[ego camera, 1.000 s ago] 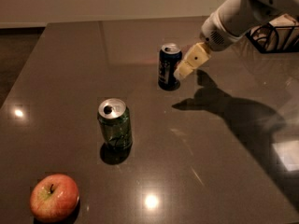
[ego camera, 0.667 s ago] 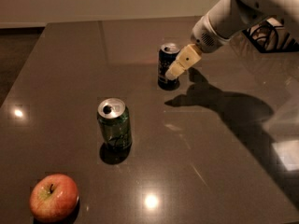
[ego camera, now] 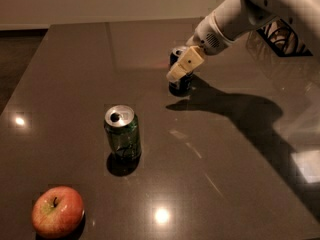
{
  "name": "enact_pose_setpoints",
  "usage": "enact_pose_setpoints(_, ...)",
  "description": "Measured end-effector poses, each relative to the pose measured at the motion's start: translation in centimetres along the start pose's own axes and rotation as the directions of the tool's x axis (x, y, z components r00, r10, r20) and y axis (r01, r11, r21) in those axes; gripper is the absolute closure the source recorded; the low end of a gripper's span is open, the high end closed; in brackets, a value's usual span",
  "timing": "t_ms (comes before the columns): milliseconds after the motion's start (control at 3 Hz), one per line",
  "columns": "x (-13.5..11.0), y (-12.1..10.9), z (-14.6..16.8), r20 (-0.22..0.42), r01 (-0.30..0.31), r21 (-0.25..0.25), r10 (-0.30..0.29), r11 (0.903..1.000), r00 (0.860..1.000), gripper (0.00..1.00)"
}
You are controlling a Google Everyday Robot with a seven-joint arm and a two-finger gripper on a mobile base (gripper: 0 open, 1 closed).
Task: Move pepsi can near green can
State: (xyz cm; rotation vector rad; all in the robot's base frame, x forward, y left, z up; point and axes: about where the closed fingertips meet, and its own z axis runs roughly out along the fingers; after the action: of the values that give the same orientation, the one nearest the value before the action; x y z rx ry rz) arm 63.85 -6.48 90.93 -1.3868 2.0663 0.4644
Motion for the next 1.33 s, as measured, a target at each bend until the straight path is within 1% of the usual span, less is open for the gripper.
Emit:
enact_pose_setpoints(333,-1.0,1.0,0.2,0.030,0.034,-0.048,-0.033,0.9982,0.999,0.38)
enact_pose_setpoints(667,-1.5,2.4,0.0,0.047,0.073,-0.096,-0.069,0.9927,0.997,0.62)
enact_pose_setpoints(1000,-2.1,5.3,-1.2,0.071,0.149,-0.159,-0.139,0.9759,0.988,0.85)
enact_pose_setpoints(1333,-2.8,10.1,-2.3,0.113,0.262,-0.244,-0.242,0.9337,0.964,1.00)
